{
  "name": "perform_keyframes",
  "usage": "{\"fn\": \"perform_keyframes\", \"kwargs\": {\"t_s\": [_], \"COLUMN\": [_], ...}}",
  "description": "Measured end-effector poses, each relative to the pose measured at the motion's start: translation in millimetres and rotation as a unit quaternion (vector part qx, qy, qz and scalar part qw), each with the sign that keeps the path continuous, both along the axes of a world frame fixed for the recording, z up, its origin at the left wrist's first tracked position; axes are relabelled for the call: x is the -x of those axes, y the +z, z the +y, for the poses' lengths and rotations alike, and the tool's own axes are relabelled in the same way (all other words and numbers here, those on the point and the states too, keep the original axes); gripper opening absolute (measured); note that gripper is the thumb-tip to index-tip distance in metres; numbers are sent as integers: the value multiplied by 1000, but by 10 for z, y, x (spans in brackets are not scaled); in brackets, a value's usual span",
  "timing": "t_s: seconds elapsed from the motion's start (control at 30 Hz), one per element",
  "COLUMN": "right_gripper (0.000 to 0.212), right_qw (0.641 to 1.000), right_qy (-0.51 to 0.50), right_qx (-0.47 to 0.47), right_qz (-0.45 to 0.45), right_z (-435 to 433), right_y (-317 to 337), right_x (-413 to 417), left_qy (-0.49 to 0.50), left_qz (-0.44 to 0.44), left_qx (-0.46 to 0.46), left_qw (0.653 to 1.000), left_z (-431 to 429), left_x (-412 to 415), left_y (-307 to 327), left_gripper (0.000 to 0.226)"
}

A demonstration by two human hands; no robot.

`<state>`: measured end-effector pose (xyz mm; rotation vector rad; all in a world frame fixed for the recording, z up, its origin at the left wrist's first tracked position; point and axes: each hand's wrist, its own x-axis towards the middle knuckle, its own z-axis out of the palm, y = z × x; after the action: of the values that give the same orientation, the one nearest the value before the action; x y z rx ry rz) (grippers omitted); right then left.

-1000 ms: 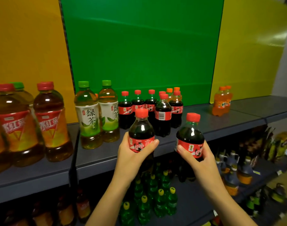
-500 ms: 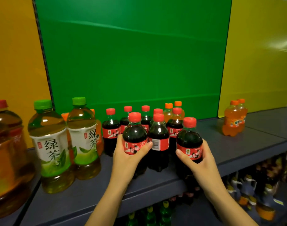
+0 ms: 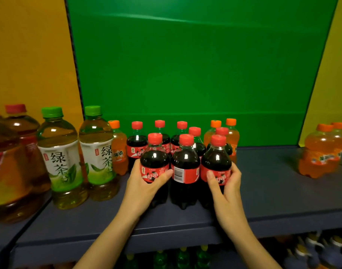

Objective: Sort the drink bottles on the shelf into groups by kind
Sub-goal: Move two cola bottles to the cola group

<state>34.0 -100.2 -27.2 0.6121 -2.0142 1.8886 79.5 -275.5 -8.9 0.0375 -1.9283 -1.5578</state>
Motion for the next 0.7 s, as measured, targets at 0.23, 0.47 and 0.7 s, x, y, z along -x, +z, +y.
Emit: {"fn": "perform_keyframes", "kwargs": {"t_s": [0.23,0.47,0.7], "right_gripper": [72,76,41], "right_qw": [999,994,965], "right_qy": [-4,-49,-38], "right_qx": [-42,-51,-30], "right_qz": [28,88,257], "right_z": [-17,71,-9], "right_y": [-17,-3,311], "right_x": [14,15,-260], "left_qy": [77,135,283], "left_qz": [-40,-50,48], "left_qx": [48,120,200], "left_qw": [995,982,937], "left_z": [18,-75,-373], "left_x": [34,-267,-906], "left_y": [-31,-117,-1], "left_gripper": [71,40,9]}}
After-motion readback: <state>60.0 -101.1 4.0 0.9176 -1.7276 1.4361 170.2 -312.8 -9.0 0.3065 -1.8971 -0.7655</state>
